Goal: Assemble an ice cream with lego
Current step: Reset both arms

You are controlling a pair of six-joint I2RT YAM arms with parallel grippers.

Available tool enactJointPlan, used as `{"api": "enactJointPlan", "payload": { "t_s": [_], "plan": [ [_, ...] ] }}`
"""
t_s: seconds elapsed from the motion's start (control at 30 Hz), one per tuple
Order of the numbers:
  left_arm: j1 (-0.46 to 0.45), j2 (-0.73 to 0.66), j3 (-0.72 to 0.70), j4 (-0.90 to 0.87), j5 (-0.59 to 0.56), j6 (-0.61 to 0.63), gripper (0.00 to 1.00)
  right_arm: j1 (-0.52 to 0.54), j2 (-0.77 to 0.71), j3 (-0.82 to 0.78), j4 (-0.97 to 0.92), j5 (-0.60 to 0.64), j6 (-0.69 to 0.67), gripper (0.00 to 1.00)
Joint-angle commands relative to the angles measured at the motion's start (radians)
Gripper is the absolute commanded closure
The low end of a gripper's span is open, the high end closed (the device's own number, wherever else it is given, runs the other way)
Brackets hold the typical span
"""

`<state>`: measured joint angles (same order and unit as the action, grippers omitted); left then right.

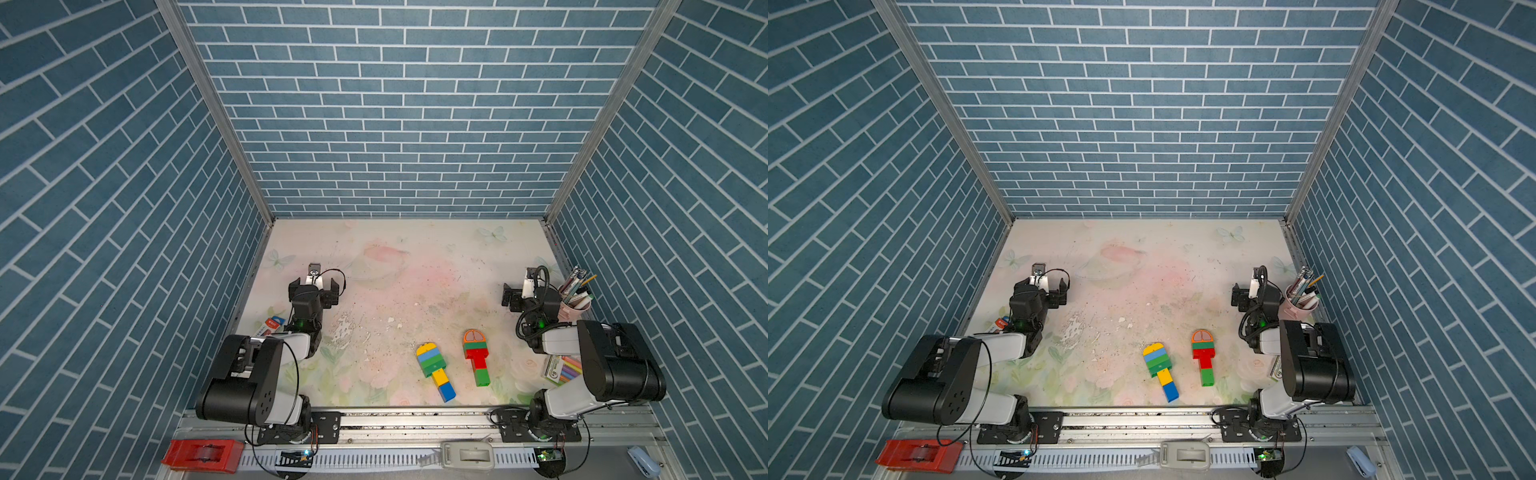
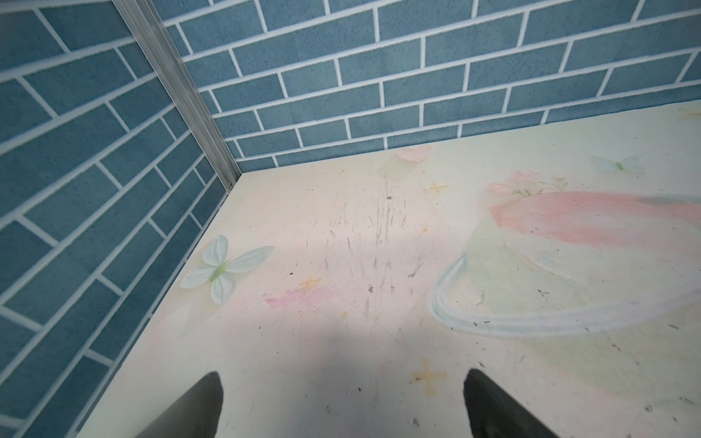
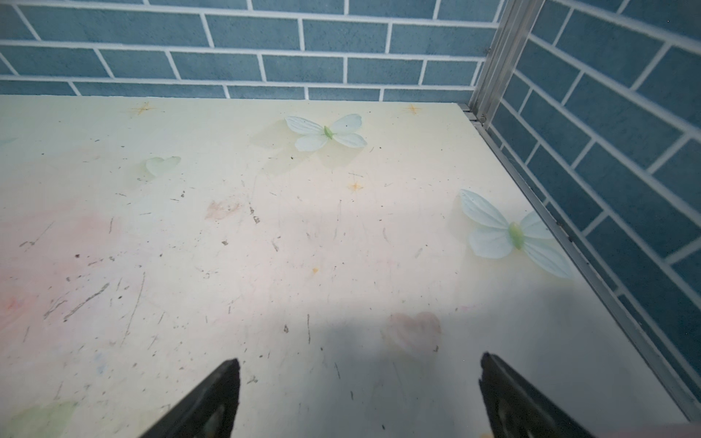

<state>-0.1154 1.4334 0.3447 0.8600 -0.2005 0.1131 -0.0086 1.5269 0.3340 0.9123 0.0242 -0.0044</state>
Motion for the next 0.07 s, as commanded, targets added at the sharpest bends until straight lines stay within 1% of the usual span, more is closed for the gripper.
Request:
{"api": "enactJointPlan", "payload": {
  "t_s": [0.0,0.03],
  "plan": [
    [0.008,0.014,-0.007,0.036,0.005,0.003,0.01,0.004,0.005,0.014,0.025,0.036,0.012,0.02],
    [0.008,0.017,-0.007,0.037,0.007,0.005,0.00,0.004,0.007,0.008,0.035,0.033,0.012,0.01]
  ]
}}
